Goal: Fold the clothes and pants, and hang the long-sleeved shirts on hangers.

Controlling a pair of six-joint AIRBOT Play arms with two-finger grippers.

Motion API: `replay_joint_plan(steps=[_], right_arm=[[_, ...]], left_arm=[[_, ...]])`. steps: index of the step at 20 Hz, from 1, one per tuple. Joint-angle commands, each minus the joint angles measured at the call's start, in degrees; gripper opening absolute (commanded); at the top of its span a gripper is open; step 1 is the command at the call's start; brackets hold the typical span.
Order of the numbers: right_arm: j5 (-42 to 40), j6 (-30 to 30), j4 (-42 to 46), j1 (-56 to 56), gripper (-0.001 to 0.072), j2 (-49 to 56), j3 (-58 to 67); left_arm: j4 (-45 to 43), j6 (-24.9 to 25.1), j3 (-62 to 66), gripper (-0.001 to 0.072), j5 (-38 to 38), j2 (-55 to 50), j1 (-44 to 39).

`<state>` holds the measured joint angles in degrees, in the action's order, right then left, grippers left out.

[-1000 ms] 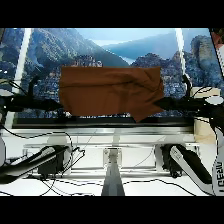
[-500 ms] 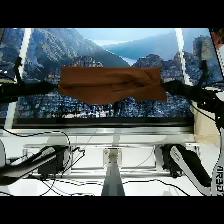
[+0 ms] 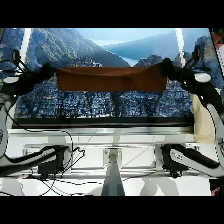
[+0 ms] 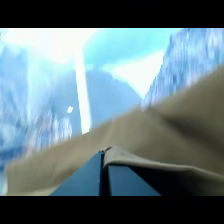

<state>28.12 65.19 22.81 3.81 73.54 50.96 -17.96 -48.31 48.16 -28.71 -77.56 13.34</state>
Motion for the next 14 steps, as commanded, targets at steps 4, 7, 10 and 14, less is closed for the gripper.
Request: replay_joint_plan(steps=[4, 7, 10, 14], right_arm=[[-6.7, 0.3, 0.2, -1.7, 0.0201, 15.4, 11.1], [-6.4, 0.3, 5.0, -1.7, 0.0588, 15.6, 11.1], [-6.0, 0.3, 12.1, -1.6, 0.0588, 15.1, 11.1], [-3.2, 0.3, 17.4, -0.2, 0.0587, 14.9, 11.1]], left_arm=[[4.8, 0.0, 1.3, 0.0114, 11.1, -6.1, -4.9], [4.4, 6.5, 1.7, 0.0690, 10.2, -6.2, -4.9], [-2.0, 7.2, 1.7, 0.0690, 6.4, -6.0, -3.1], [-10.9, 0.0, 2.4, 0.0688, -3.5, -6.4, 4.3]])
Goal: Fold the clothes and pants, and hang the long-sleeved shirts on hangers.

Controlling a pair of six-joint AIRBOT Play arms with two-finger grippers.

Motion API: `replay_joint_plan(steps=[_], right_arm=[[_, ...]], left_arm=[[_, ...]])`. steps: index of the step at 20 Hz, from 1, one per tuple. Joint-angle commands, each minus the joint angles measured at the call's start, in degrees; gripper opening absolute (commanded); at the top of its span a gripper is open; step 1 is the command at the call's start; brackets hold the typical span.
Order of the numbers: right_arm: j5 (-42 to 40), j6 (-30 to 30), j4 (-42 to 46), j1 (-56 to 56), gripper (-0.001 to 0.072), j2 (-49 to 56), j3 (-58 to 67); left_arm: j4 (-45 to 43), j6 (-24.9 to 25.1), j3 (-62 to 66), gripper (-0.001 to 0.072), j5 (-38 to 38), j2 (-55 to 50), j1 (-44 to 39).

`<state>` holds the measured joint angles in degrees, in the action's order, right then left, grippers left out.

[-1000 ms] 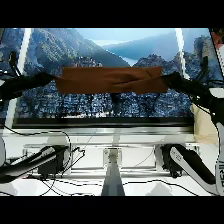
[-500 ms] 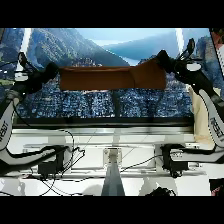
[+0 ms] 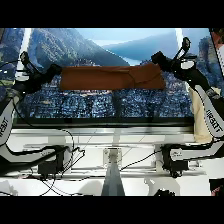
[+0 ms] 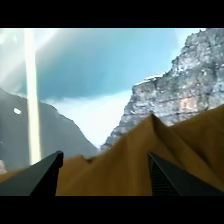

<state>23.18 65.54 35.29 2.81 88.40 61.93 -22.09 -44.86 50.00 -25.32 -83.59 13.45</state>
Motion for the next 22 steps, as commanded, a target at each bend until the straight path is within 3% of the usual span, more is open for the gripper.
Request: replay_joint_plan(steps=[1, 3, 5, 8, 10, 11, 12, 14, 16, 17, 20, 22], right_arm=[[2.4, 0.0, 5.5, 1.3, 0.0587, 0.0, 0.2], [3.5, 0.0, 5.6, 2.3, 0.0586, 0.0, 0.2], [5.1, 0.0, 5.5, 2.4, 0.0585, 0.0, 0.2], [7.9, -0.1, 5.5, 2.3, 0.0585, 0.0, 0.5], [10.4, -0.6, 5.6, 2.3, 0.0584, 0.1, 2.5], [12.1, -0.6, 5.7, 2.1, 0.0582, 0.1, 4.0], [14.1, -0.6, 5.8, 1.8, 0.0563, 0.1, 5.4], [17.8, -0.6, 7.3, 0.2, 0.0399, 0.1, 8.0], [20.0, -0.6, 8.2, -2.9, 0.0203, 0.1, 9.6], [20.6, -0.5, 8.6, -5.0, 0.0025, 0.1, 10.2], [19.1, -0.2, 8.6, -12.1, 0.0016, 0.1, 10.3], [17.4, 1.8, 8.7, -17.8, 0.0016, 1.0, 10.5]], left_arm=[[-9.3, -5.5, 1.7, 0.0688, -11.2, -1.1, 6.3], [-13.1, -11.2, 5.0, 0.0687, -20.0, -4.2, 9.1], [-14.8, -12.0, 8.3, 0.0687, -26.6, -8.5, 9.6], [-14.6, -11.9, 10.9, 0.0686, -28.1, -13.5, 6.4], [-14.6, -11.2, 12.6, 0.0598, -27.3, -15.6, 3.2], [-14.6, -11.2, 13.3, 0.0521, -26.2, -15.9, 1.8], [-14.7, -10.8, 14.0, 0.0389, -25.3, -15.9, 0.5], [-15.5, -8.7, 16.2, 0.0025, -25.8, -15.8, -1.4], [-19.1, -8.7, 19.5, 0.0012, -29.4, -14.7, -2.3], [-21.8, -9.1, 21.3, 0.0012, -32.4, -13.5, -2.4], [-32.7, -18.2, 25.1, 0.0012, -39.1, -6.0, -2.3], [-36.1, -19.1, 25.4, 0.0012, -44.9, 1.3, -2.0]])
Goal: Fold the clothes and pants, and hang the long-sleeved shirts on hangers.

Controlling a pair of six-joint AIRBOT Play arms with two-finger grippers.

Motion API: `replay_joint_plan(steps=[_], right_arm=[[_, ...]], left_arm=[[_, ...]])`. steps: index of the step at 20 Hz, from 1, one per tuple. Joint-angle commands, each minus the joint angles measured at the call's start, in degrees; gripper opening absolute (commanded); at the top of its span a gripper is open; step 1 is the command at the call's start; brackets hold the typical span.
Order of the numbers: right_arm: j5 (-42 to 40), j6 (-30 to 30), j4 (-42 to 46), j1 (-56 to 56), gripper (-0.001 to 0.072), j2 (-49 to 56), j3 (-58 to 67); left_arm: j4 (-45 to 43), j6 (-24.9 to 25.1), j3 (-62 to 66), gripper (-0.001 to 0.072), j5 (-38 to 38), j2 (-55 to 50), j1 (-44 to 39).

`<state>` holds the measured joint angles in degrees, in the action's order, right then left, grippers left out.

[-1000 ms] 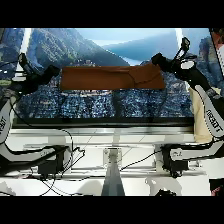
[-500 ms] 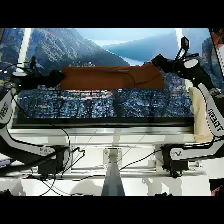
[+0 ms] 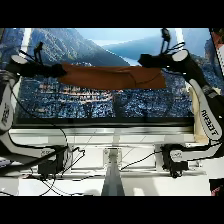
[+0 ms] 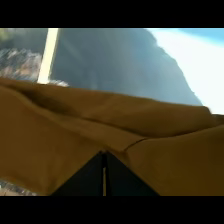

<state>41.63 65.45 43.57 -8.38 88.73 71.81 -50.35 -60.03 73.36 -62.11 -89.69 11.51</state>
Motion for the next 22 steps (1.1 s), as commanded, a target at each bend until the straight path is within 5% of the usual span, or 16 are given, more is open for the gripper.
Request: replay_joint_plan(steps=[1, 8, 14, 17, 22], right_arm=[[-1.8, 2.7, 0.4, -9.3, 0.0015, 1.5, 0.9], [-1.6, 18.3, -1.8, -30.0, 0.0015, 16.7, 13.8], [-1.4, 19.3, -3.7, -41.3, 0.0016, 23.5, 24.0], [4.2, 18.9, 5.2, -38.4, 0.0017, 22.9, 26.5], [26.4, 18.9, 25.6, -23.2, 0.0016, 19.3, 30.5]], left_arm=[[-8.3, -4.3, 2.0, 0.0013, -11.3, 11.0, 0.0], [-8.0, -5.7, 2.0, 0.0014, -15.5, 28.4, -0.1], [-2.8, -5.6, 1.9, 0.0014, -14.6, 29.1, -0.1], [0.5, -5.6, 1.9, 0.0014, -12.5, 27.9, -1.7], [2.8, -5.6, 1.8, 0.0014, -10.4, 19.9, -13.6]])
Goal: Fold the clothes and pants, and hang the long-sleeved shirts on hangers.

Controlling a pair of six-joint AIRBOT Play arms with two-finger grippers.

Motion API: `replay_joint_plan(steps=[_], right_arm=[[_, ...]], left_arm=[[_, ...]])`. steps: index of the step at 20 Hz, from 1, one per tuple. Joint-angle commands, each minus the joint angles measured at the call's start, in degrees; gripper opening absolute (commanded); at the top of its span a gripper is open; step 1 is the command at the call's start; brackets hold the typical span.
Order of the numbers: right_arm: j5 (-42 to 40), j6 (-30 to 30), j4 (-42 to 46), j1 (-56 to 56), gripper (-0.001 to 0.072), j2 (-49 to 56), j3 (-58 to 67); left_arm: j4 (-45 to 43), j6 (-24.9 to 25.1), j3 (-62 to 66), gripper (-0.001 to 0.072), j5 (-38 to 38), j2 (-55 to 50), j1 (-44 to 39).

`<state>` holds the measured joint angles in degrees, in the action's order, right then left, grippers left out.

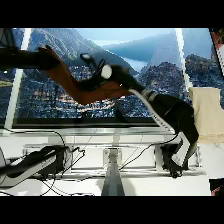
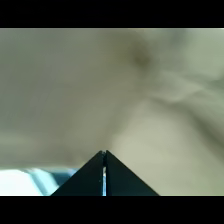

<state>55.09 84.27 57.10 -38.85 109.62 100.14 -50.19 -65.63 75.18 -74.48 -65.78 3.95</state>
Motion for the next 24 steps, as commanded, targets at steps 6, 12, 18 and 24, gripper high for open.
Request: replay_joint_plan(steps=[6, 12, 18, 24], right_arm=[[23.7, 0.1, 22.6, 31.4, 0.0017, -7.2, 2.2], [29.8, 0.1, 22.0, 46.8, 0.0040, -7.9, 1.1], [25.2, -5.1, 11.7, 48.9, 0.0589, -7.3, -7.0], [24.5, -17.7, -12.8, 46.8, 0.0593, -0.5, -13.9]], left_arm=[[19.6, 0.0, 0.0, 0.0014, 26.9, -18.5, -29.5], [21.9, 5.8, 0.0, 0.0674, 52.1, -25.3, -44.1], [17.9, 6.1, 0.0, 0.0720, 50.5, -25.1, -40.4], [10.5, 6.1, 0.0, 0.0720, 36.2, -24.0, -33.2]])
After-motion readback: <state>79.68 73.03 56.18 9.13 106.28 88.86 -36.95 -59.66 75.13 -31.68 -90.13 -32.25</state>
